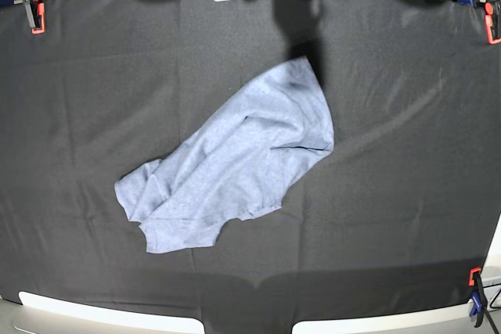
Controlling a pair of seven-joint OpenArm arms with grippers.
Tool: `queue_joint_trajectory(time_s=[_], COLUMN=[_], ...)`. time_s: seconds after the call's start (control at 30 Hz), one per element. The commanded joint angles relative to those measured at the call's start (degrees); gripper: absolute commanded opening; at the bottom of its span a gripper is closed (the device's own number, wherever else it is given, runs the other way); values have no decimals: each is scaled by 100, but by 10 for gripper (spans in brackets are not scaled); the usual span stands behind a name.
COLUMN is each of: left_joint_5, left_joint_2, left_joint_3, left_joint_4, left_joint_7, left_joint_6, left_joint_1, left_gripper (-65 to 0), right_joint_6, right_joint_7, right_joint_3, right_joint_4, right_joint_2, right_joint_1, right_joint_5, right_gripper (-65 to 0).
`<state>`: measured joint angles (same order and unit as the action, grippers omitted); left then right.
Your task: Layout the t-shirt on the table in an organized manner, then fold the t-shirt properly
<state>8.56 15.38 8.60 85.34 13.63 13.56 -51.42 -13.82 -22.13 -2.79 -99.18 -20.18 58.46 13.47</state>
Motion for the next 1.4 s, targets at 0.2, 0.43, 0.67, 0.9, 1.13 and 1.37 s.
queue_joint_trajectory(time_s=[0.2, 0.43, 0.67, 0.9, 1.13, 1.37], left_joint_5=[9, -11, -2, 162, 503, 496], left_joint_2=[638, 846, 848, 848, 846, 584], left_joint_3=[46, 46, 33, 28, -498, -1528], left_joint_4=[1759, 3464, 4218, 4212, 3956, 2500], left_joint_7=[417, 525, 750, 1145, 1296, 1298], left_joint_6=[9, 11, 378, 640, 765, 750], left_joint_1=[-662, -435, 892, 2389, 3368, 4559], left_gripper=[-512, -512, -512, -507, -507, -507], right_joint_6=[122, 122, 122, 111, 116, 114], right_joint_7=[-258, -356, -1021, -1141, -1141, -1141], right_joint_3=[256, 1139, 1893, 1969, 1969, 1969], right_joint_4=[-2020, -3222, -3558, -3558, -3558, -3558], right_joint_2=[-391, -391, -391, -378, -179, 118], right_joint_1=[861, 826, 44, -435, -448, -450], right_joint_5=[68, 72, 638, 619, 302, 299], right_gripper=[-402, -402, -398, -327, -327, -327])
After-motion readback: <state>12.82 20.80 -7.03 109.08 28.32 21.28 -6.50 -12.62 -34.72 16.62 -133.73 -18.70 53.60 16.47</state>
